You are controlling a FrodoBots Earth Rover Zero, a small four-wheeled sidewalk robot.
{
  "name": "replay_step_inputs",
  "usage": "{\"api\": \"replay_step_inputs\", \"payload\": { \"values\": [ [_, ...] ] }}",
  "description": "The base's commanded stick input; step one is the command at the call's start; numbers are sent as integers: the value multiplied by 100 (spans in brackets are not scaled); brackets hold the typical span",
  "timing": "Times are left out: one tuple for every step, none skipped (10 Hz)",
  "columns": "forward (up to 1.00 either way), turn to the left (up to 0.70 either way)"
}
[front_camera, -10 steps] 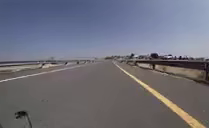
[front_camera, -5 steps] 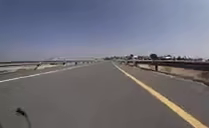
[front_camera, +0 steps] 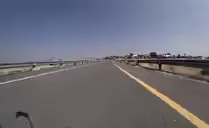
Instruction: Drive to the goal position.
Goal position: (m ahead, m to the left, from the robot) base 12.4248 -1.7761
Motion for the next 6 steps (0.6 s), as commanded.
{"api": "replay_step_inputs", "payload": {
  "values": [
    [100,0],
    [100,0],
    [100,0],
    [100,0],
    [100,0],
    [100,0]
  ]
}}
